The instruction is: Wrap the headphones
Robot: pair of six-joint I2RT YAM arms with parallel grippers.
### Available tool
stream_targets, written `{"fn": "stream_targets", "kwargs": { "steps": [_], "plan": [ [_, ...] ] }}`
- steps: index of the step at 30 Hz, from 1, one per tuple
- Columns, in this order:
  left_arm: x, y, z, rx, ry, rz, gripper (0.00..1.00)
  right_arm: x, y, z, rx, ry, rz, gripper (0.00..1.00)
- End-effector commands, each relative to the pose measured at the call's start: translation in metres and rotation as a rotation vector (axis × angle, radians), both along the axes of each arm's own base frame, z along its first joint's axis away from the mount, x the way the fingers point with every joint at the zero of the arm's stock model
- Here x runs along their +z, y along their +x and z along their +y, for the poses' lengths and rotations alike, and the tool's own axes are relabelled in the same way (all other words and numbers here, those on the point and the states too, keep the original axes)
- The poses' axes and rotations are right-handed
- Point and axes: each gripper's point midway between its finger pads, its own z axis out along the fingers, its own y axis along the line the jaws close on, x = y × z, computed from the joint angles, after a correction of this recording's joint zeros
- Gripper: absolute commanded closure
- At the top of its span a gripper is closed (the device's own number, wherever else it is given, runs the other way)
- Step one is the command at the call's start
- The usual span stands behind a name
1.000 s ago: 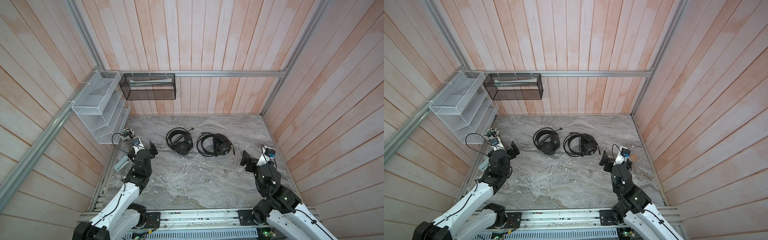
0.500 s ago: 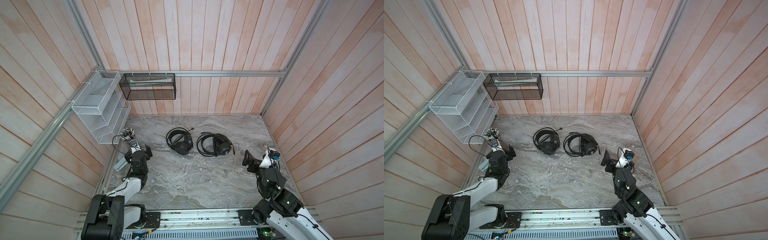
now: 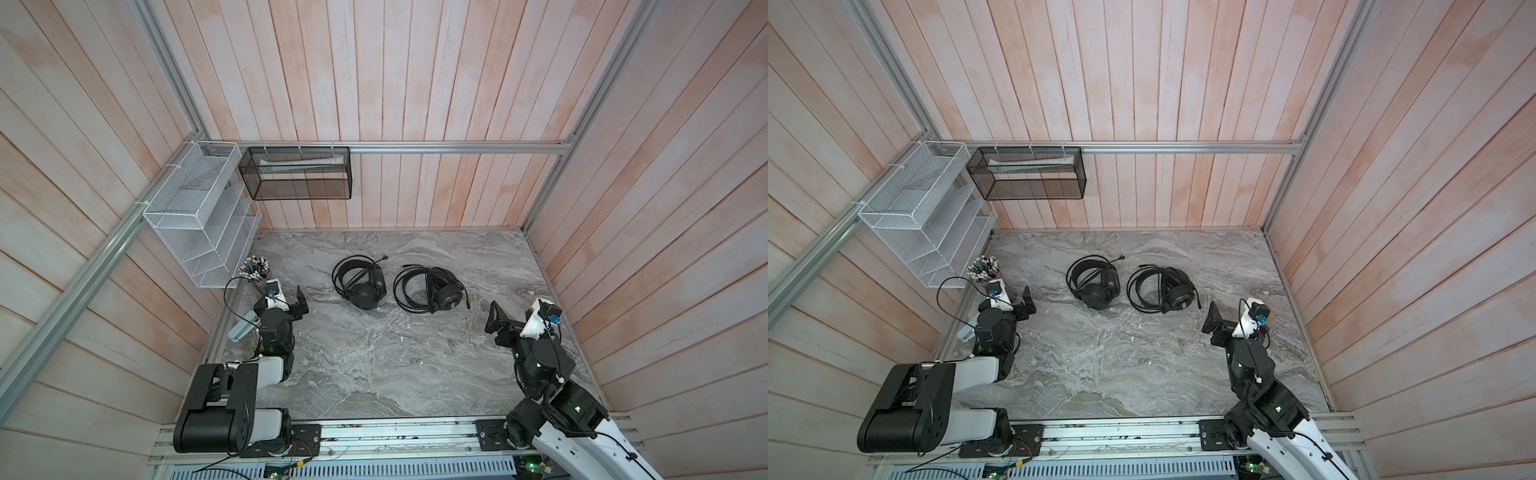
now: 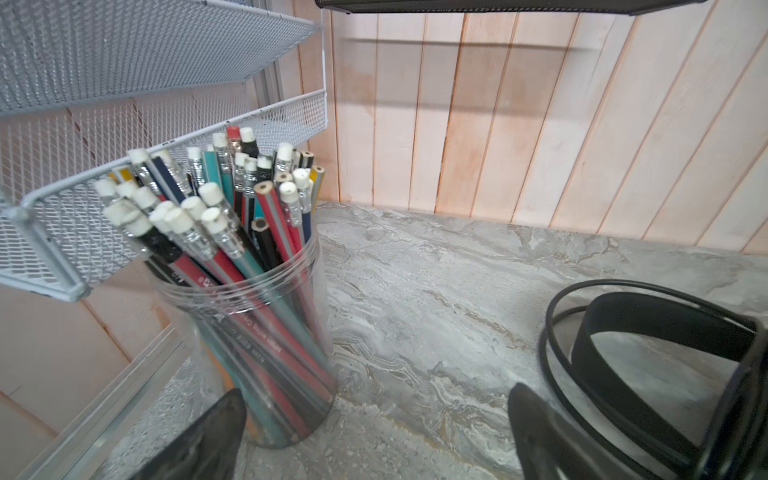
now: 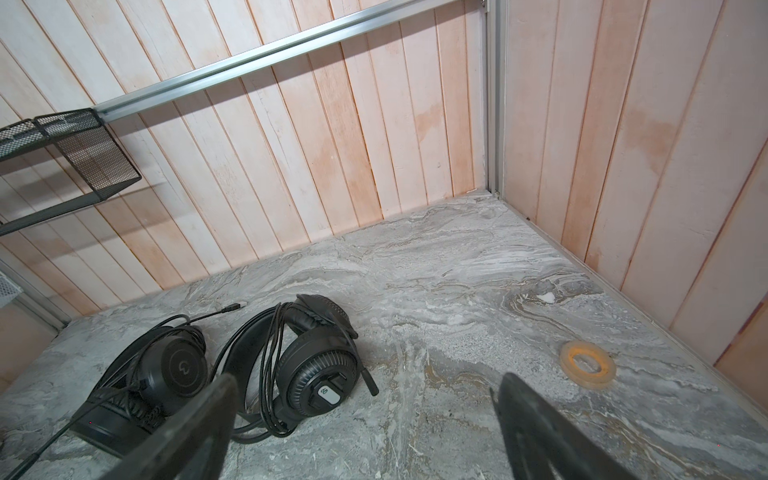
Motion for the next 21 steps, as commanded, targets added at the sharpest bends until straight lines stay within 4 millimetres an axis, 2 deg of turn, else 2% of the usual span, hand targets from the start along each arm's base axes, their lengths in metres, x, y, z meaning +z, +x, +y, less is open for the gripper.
{"fn": "stream_targets", "kwargs": {
  "steps": [1, 7, 13, 21],
  "plan": [
    [0.005, 0.002, -0.005, -0.031, -0.008, -0.059, 0.01, 0.001, 0.0, 0.002, 0.011, 0.004, -0.014, 0.02],
    [-0.009, 0.012, -0.02, -0.06, 0.049, -0.037, 0.01, 0.0, 0.0, 0.001, 0.009, -0.003, -0.013, 0.02],
    [-0.013, 0.017, -0.004, -0.013, -0.008, -0.009, 0.01, -0.002, 0.002, 0.002, 0.007, -0.013, -0.008, 0.02],
    [-0.014, 0.017, -0.004, -0.014, -0.007, -0.005, 0.01, -0.007, 0.003, 0.001, -0.004, -0.03, 0.01, 0.02]
  ]
}}
